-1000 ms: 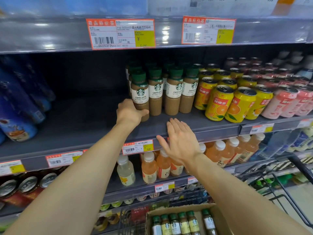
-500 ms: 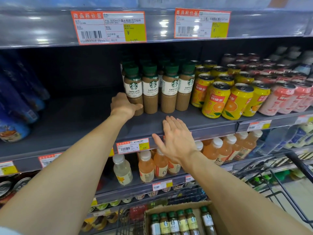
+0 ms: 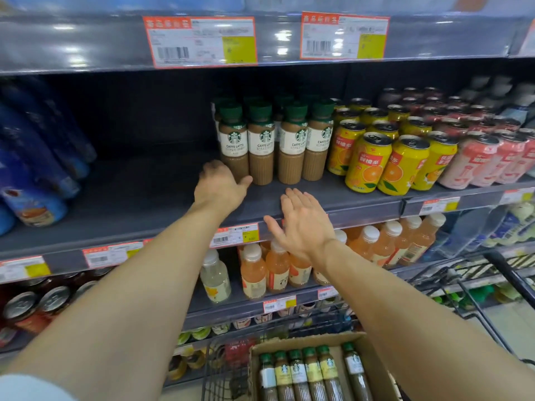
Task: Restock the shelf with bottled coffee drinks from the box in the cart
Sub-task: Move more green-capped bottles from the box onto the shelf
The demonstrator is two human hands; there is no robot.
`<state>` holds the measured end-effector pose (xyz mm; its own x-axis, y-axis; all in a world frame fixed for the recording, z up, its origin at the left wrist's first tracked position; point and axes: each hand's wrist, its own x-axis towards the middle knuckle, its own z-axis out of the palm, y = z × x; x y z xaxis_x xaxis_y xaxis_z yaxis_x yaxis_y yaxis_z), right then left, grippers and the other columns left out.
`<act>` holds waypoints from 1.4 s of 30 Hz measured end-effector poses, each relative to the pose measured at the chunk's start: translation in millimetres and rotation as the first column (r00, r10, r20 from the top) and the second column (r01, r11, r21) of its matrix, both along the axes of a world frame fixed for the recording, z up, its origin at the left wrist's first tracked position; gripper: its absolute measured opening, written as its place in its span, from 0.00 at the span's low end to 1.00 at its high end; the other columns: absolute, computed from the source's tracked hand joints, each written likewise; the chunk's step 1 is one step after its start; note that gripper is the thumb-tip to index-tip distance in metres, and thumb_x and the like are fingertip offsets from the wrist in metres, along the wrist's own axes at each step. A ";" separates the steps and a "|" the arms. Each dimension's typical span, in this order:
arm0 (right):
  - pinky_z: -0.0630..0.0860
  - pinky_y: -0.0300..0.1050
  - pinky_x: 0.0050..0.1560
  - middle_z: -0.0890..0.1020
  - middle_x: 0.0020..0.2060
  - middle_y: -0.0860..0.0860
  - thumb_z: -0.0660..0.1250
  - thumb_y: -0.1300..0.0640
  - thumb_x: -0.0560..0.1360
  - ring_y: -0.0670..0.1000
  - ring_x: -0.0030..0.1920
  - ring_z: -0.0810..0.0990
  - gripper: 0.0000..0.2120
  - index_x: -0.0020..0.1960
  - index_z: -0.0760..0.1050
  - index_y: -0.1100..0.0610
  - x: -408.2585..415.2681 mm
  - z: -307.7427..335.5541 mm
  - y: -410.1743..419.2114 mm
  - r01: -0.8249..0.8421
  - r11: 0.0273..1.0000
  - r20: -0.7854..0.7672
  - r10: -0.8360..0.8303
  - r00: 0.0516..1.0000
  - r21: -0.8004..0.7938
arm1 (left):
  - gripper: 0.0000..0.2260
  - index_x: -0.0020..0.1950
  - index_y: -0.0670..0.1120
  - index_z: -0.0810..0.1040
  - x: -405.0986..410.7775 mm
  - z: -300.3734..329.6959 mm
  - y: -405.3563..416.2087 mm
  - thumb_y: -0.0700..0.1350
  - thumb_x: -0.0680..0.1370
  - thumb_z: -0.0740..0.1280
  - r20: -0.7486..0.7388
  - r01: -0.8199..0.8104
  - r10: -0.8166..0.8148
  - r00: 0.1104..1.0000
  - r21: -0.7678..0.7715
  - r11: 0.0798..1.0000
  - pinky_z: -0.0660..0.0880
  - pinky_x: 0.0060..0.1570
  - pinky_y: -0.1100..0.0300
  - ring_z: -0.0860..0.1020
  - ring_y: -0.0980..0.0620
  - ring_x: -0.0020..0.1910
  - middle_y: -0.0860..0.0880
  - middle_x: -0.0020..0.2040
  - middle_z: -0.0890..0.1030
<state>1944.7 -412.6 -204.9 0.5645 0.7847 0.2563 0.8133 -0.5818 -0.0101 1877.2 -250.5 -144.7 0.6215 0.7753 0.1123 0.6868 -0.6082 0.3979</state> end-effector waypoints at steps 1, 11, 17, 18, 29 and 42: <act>0.60 0.54 0.73 0.72 0.69 0.64 0.39 0.36 0.75 0.60 0.71 0.69 0.43 0.69 0.70 0.67 -0.6 3.1 0.2 0.000 1.000 -0.009 0.000 1.000 -0.020 | 0.33 0.70 0.36 0.63 -10.0 -1.7 -6.7 0.60 0.77 0.63 -0.017 0.031 -0.030 0.999 0.081 0.996 0.70 0.59 0.48 0.70 0.39 0.65 0.38 0.66 0.69; 0.44 0.53 0.78 0.47 0.79 0.58 0.42 0.37 0.80 0.55 0.79 0.44 0.38 0.79 0.45 0.63 -42.8 4.6 -26.4 0.007 0.995 0.029 -0.004 1.000 -0.101 | 0.32 0.78 0.40 0.52 -92.2 -36.3 -55.6 0.61 0.82 0.46 -0.222 0.359 -0.306 0.926 0.267 0.894 0.50 0.75 0.48 0.50 0.45 0.78 0.41 0.79 0.53; 0.44 0.50 0.77 0.49 0.79 0.58 0.44 0.42 0.80 0.54 0.79 0.46 0.34 0.79 0.48 0.63 -93.5 -34.3 -73.8 -0.001 0.989 -0.103 -0.015 0.995 -0.147 | 0.33 0.77 0.37 0.56 -116.0 -73.0 -106.8 0.60 0.81 0.52 -0.239 0.510 -0.453 0.859 0.316 0.800 0.52 0.74 0.50 0.55 0.43 0.77 0.38 0.77 0.57; 0.45 0.50 0.78 0.48 0.79 0.57 0.46 0.44 0.82 0.53 0.79 0.45 0.32 0.79 0.47 0.62 -98.5 -39.3 -82.8 0.007 0.984 -0.132 -0.031 0.991 -0.176 | 0.33 0.77 0.37 0.56 -117.8 -80.3 -115.3 0.60 0.81 0.51 -0.240 0.528 -0.472 0.848 0.308 0.792 0.53 0.74 0.50 0.56 0.43 0.77 0.38 0.77 0.58; 0.52 0.48 0.76 0.53 0.79 0.55 0.48 0.39 0.82 0.53 0.79 0.51 0.34 0.79 0.50 0.60 -119.8 -96.9 -175.1 0.111 0.960 -0.498 -0.231 0.836 -0.258 | 0.31 0.76 0.38 0.60 -138.3 -154.1 -168.9 0.60 0.82 0.49 -0.306 0.545 -0.488 0.817 0.138 0.827 0.59 0.73 0.49 0.60 0.43 0.75 0.40 0.75 0.63; 0.57 0.51 0.75 0.60 0.77 0.57 0.48 0.40 0.82 0.55 0.76 0.58 0.32 0.78 0.54 0.60 -58.6 -227.1 -237.3 0.053 0.901 -0.696 -0.368 0.617 -0.430 | 0.28 0.76 0.41 0.58 -103.2 -268.2 -237.3 0.58 0.82 0.51 -0.502 0.333 -0.373 0.780 -0.171 0.927 0.63 0.71 0.49 0.61 0.44 0.75 0.42 0.76 0.61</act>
<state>1886.1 -649.9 -432.0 0.5909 0.5582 -0.5824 0.4634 -0.8259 -0.3213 1774.0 -487.8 -412.9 0.8030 0.4831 -0.3491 0.5437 -0.8337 0.0968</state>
